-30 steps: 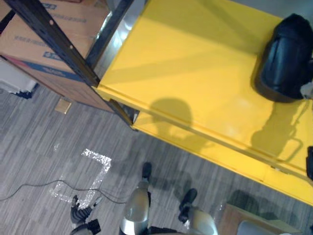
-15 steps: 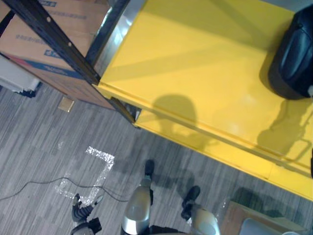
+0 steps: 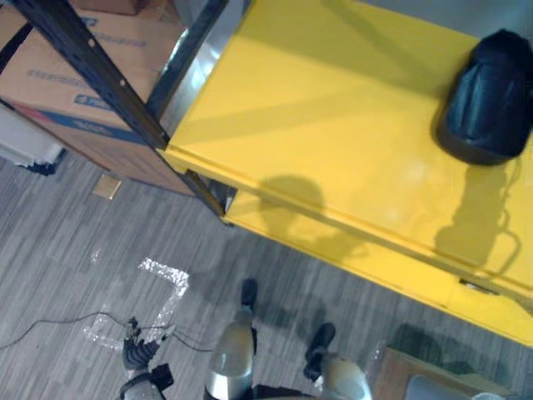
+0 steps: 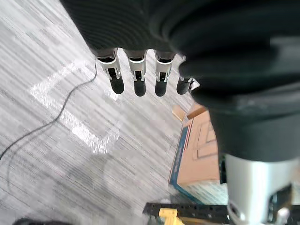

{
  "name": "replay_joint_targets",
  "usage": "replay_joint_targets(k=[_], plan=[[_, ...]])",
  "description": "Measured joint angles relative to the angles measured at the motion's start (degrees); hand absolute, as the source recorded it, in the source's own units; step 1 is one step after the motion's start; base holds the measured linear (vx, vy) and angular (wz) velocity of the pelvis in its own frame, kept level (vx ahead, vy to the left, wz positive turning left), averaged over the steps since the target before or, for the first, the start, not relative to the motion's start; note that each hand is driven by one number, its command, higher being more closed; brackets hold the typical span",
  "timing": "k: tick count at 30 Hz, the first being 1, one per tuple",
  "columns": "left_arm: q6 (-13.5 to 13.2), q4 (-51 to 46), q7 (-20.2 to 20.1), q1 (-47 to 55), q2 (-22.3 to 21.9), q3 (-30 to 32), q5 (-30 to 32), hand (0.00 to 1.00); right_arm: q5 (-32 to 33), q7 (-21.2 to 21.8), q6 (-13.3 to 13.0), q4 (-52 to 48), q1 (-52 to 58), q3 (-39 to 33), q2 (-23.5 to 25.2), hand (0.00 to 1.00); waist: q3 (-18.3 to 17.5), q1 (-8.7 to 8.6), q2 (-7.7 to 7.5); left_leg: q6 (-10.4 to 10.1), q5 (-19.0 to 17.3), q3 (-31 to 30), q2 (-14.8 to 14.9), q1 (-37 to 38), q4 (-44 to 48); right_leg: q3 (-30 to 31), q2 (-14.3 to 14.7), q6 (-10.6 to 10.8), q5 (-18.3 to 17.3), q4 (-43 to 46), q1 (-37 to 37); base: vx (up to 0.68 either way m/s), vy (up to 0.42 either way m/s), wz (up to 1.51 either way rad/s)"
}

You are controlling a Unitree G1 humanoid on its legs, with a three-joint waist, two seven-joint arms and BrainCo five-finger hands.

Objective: Walk over and take plastic housings, then place them on the shelf

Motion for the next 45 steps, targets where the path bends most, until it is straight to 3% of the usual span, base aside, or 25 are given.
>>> replay_joint_targets(k=[3,4,5,6,8,9,12,14,17,20,25,32,38,45], plan=[[-0.20,0.48,-0.56,0.02,-0.17,0.02,0.15,0.00,1.04,2.85,-6.41,-11.13,8.18,-4.78,1.31,0.00,-3.91,-1.02,-1.50,-0.16,-0.12,0.46,0.05,0.74,-0.02,0.18,0.09,0.11,0.18,-0.84,0.93,0.02,-0.017,-0.07],[-0.22,1.52,-0.65,-0.02,-0.35,0.05,0.26,0.00,4.85,6.89,-9.63,-16.49,13.04,-7.71,3.35,0.00,-6.17,-1.36,-2.21,-0.36,-0.27,0.97,0.21,0.88,-0.02,0.50,0.17,0.10,0.17,-0.91,0.81,0.01,-0.015,-0.15],[-0.22,1.91,-0.65,-0.02,-0.59,0.11,0.38,0.00,6.50,8.86,-10.69,-19.09,15.65,-9.12,4.76,0.00,-7.00,-1.45,-2.56,-0.48,-0.36,1.25,0.30,1.36,-0.02,0.81,0.20,0.09,0.17,-0.90,0.94,0.01,-0.018,-0.28],[-0.18,2.08,-0.67,0.14,-1.06,0.08,0.60,0.00,11.76,14.75,-11.99,-24.61,21.35,-11.67,8.09,0.00,-7.96,-1.71,-3.22,-0.74,-0.60,1.88,0.46,2.80,-0.04,1.68,0.24,0.03,0.09,-0.90,1.91,0.00,-0.022,-0.26],[-0.02,2.65,-0.64,0.14,-1.45,0.10,1.18,0.00,19.26,24.61,-12.07,-31.98,29.60,-13.21,13.16,0.00,-9.79,-2.94,-3.72,-0.90,-0.99,2.12,0.67,3.79,-0.06,1.72,0.32,-0.08,-0.40,-0.66,2.61,-0.05,-0.025,-0.17],[-0.03,3.51,-0.61,0.15,-1.69,0.49,2.71,0.00,23.32,32.06,-11.44,-35.94,34.41,-13.24,16.35,0.00,-11.01,-4.07,-3.99,-0.88,-1.12,2.62,0.81,4.03,-0.06,2.04,0.39,-0.37,-0.82,-0.67,2.58,-0.08,-0.009,-0.14],[0.09,4.42,-0.37,0.33,-2.76,1.61,4.79,0.00,28.22,42.78,-9.50,-41.36,43.37,-12.96,23.32,0.00,-11.49,-4.53,-4.00,-0.95,-1.99,4.65,0.99,5.79,-0.06,3.30,0.31,-0.07,-0.94,-0.73,3.14,-0.09,0.023,-0.36],[0.10,4.60,-0.05,0.57,-3.30,2.31,6.01,0.00,29.34,47.98,-8.29,-41.40,45.99,-10.51,27.42,0.00,-11.93,-5.69,-4.17,-0.94,-2.00,4.84,0.92,5.81,-0.05,3.28,0.20,0.27,-0.74,-0.98,3.24,-0.06,0.018,-0.10],[0.11,6.44,0.24,0.55,-3.31,2.96,7.47,0.00,29.35,51.51,-8.13,-41.15,46.53,-7.21,30.54,0.00,-11.96,-5.71,-4.18,-0.93,-2.00,4.96,0.74,5.80,-0.04,3.30,0.13,0.41,-0.65,-1.76,3.58,-0.02,0.006,0.00],[0.44,7.01,0.80,1.26,-3.32,3.29,7.47,0.00,29.40,51.90,-8.00,-38.96,46.34,-4.08,34.51,0.00,-12.21,-4.61,-4.57,-0.86,-2.05,4.95,0.63,5.72,-0.04,3.30,-0.02,0.43,-0.64,-1.99,3.64,0.02,0.004,0.04],[0.83,8.87,1.07,2.05,-3.84,3.33,7.48,0.00,29.28,47.83,-7.91,-27.84,40.74,-1.47,40.75,0.00,-11.93,-2.46,-4.13,-0.29,-2.43,4.60,-0.38,5.59,-0.03,3.01,-1.06,0.89,-0.07,-1.98,3.77,0.06,0.006,0.07],[0.81,8.80,0.98,1.98,-5.59,4.33,7.17,0.00,29.94,42.30,-7.94,-19.52,32.24,-2.24,42.27,0.00,-10.18,-0.73,-1.85,0.10,-1.90,2.61,-1.92,4.56,0.06,0.82,-1.88,1.46,0.74,-1.82,4.37,0.07,0.005,0.18],[0.85,8.83,0.78,0.84,-6.16,4.28,6.61,0.00,31.65,33.22,-8.03,-13.18,25.75,-5.91,43.43,0.00,-5.77,0.36,0.15,0.30,-1.67,1.66,-1.69,4.28,0.02,0.12,-1.87,1.15,0.55,-0.88,4.33,-0.04,0.011,0.07],[0.64,11.12,0.66,0.43,-7.20,4.26,4.50,0.00,31.58,26.15,-8.58,-11.22,24.84,-8.79,44.47,0.00,-4.34,0.45,0.67,0.02,-1.39,1.61,-1.45,3.88,0.01,0.11,-1.86,0.58,-0.01,-0.55,3.72,-0.03,0.005,-0.01]])
